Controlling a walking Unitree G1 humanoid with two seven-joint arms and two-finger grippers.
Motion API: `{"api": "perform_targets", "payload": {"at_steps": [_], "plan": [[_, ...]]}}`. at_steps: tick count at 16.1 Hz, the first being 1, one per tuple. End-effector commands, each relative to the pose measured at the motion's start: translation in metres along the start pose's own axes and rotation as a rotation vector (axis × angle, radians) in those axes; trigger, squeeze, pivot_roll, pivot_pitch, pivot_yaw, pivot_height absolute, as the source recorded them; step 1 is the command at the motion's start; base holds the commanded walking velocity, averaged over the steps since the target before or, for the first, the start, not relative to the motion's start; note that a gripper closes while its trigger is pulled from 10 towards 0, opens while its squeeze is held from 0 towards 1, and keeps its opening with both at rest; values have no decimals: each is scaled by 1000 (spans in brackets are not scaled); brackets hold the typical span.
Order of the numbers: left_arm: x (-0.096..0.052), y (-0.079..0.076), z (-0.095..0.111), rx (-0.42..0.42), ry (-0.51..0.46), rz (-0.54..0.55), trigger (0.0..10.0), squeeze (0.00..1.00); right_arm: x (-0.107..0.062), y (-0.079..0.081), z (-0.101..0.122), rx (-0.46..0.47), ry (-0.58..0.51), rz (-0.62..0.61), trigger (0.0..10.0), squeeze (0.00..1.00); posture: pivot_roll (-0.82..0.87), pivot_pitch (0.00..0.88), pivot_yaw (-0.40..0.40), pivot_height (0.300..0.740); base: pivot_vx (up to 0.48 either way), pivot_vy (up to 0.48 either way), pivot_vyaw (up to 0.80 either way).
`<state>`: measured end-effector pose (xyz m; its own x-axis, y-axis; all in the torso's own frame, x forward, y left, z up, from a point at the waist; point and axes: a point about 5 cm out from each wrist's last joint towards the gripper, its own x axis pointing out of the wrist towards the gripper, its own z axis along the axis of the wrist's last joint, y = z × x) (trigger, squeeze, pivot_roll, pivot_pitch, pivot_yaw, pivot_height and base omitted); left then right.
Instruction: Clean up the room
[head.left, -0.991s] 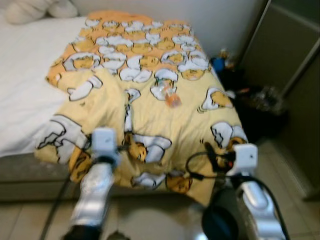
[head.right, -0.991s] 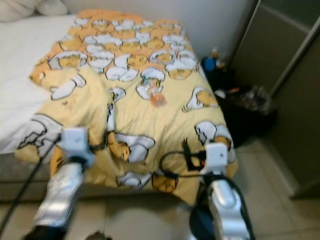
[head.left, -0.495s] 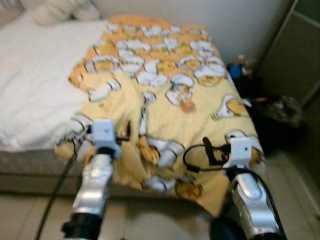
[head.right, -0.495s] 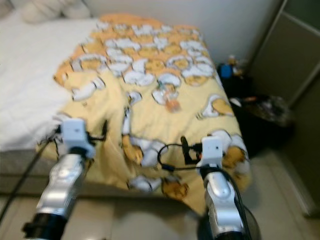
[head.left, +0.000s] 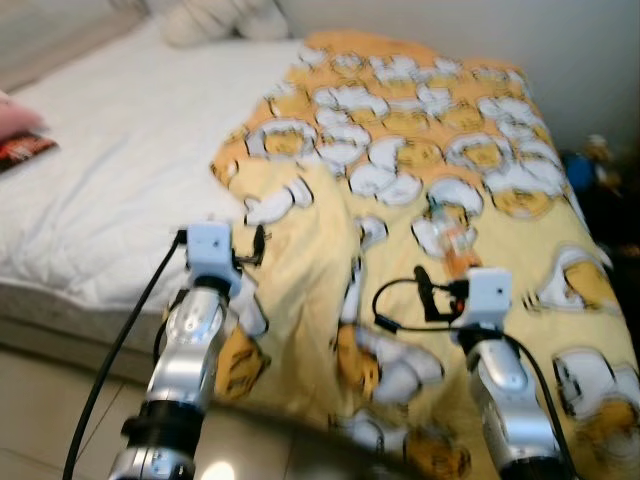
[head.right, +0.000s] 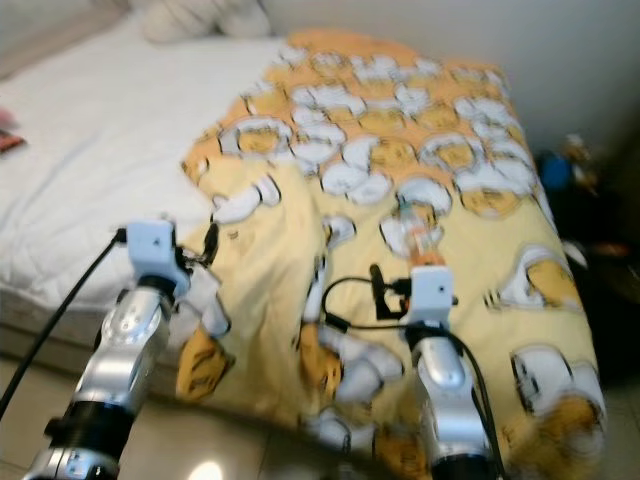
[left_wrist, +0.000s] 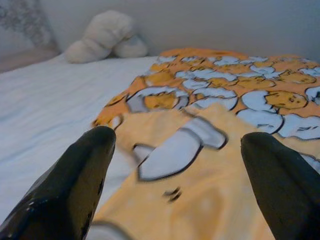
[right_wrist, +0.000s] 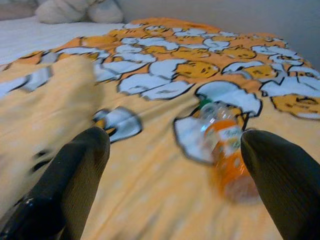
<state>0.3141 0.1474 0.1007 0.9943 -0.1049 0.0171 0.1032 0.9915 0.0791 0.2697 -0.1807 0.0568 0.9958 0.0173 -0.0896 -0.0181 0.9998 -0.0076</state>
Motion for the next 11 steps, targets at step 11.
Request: {"api": "perform_targets", "payload": {"at_steps": [11], "plan": [[-7, -27, 0, -40, -19, -163, 10000, 0, 5, -25, 5, 37, 15, -160, 10000, 0, 41, 0, -15, 740, 117, -380, 0]]}}
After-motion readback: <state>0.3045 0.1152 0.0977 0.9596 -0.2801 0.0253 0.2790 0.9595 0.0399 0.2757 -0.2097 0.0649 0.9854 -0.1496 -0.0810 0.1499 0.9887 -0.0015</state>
